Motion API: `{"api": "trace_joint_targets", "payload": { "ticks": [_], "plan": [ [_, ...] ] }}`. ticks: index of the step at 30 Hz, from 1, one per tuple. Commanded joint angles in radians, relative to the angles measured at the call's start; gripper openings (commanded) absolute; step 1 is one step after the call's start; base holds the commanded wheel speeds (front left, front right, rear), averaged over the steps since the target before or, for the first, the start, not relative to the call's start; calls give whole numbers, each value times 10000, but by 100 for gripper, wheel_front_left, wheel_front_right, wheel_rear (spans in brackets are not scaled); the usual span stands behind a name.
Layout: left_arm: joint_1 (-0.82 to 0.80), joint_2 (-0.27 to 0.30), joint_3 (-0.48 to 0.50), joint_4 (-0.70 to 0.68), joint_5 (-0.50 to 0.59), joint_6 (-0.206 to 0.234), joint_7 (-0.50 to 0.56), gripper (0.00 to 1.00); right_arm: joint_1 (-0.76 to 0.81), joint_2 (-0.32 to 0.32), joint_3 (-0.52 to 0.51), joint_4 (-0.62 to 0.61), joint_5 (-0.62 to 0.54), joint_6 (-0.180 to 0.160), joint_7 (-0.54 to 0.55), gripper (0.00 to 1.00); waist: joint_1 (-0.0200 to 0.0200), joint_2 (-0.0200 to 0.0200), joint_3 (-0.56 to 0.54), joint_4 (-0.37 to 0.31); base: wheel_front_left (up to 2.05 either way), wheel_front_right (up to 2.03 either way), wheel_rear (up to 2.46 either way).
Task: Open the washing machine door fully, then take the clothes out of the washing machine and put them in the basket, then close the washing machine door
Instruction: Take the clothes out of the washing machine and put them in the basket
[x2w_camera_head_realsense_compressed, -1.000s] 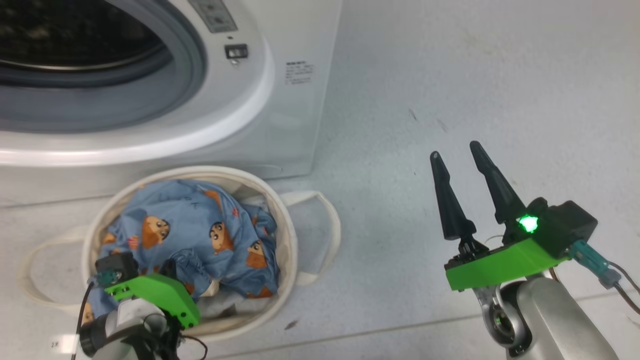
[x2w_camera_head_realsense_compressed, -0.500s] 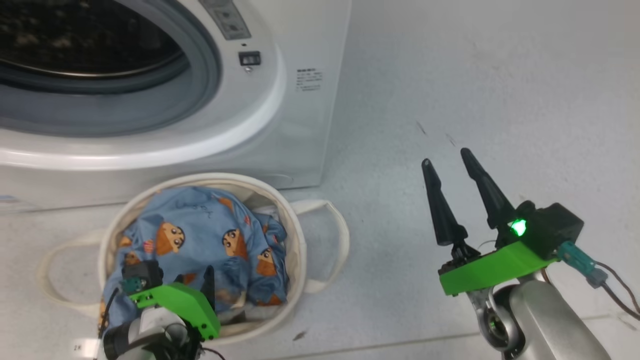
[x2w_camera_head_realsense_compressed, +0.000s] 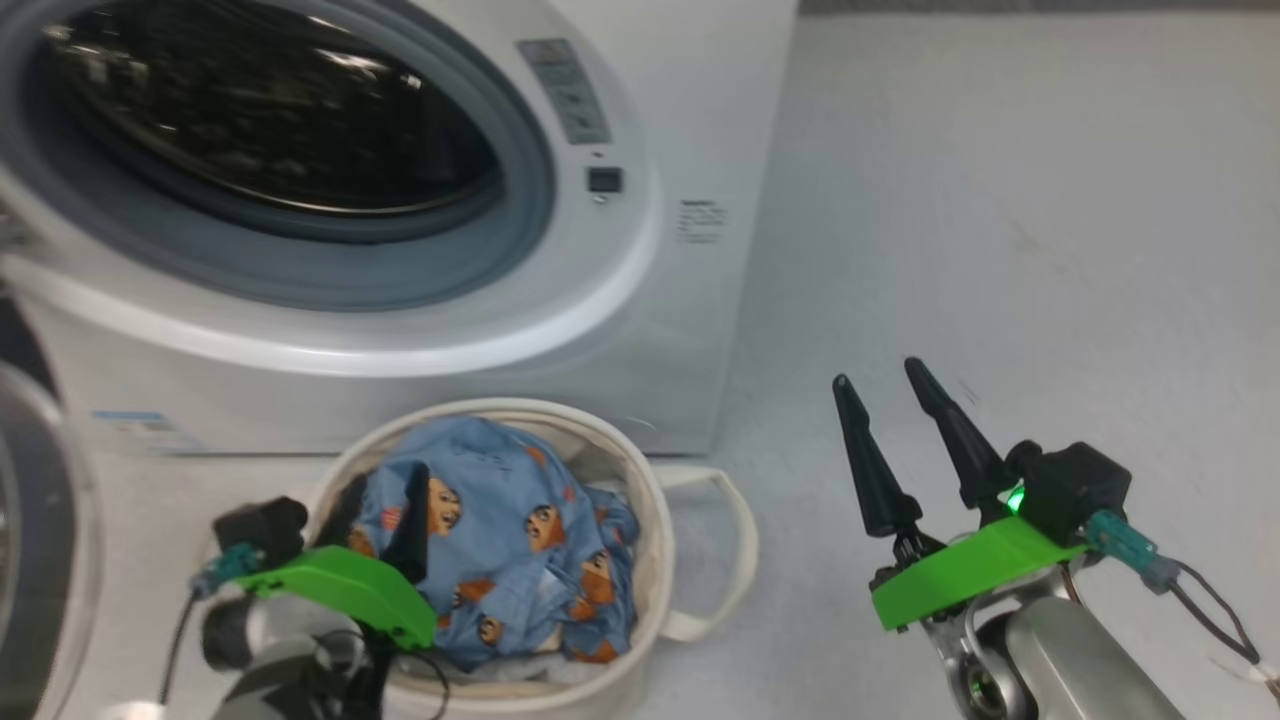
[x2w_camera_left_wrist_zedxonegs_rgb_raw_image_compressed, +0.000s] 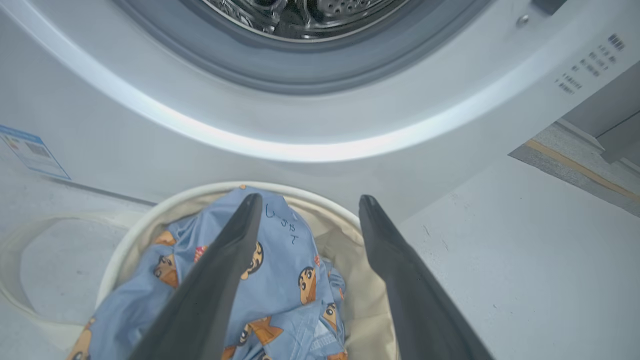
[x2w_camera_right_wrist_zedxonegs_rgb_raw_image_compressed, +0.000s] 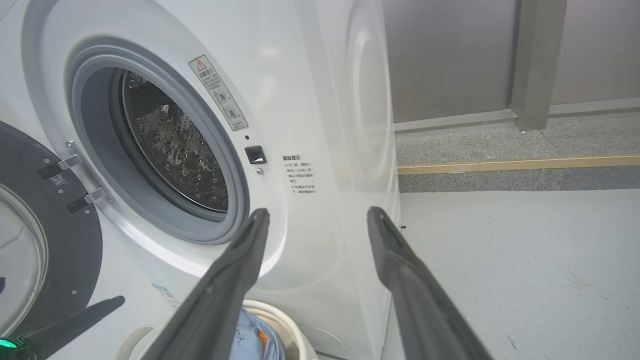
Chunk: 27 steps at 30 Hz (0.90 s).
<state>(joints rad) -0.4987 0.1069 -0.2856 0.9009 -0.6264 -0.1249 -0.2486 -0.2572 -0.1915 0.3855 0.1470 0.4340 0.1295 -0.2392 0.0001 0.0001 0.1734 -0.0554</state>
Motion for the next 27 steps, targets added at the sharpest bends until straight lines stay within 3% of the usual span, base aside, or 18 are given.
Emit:
{"api": "trace_joint_targets", "payload": {
  "ticks": [1,10,15,27],
  "plan": [
    [22,343,311,-327,114,-55,-127,100,-9,74,186,-274,43,12,-91,100,-1,-1,-384,395,0,0,0],
    [1572,1134,534,-4630,1244,-56,-130,100,239,206,411,58,46,12,-119,100,-1,-1,-1184,1049,0,0,0],
    [2458,1528,458,-6274,1376,87,95,100,314,262,470,210,-57,12,-123,100,-1,-1,-1465,1170,0,0,0],
    [3406,1800,639,-7822,1224,706,688,100,390,375,488,406,-221,12,14,100,-1,-1,-1678,1030,0,0,0]
  ]
}}
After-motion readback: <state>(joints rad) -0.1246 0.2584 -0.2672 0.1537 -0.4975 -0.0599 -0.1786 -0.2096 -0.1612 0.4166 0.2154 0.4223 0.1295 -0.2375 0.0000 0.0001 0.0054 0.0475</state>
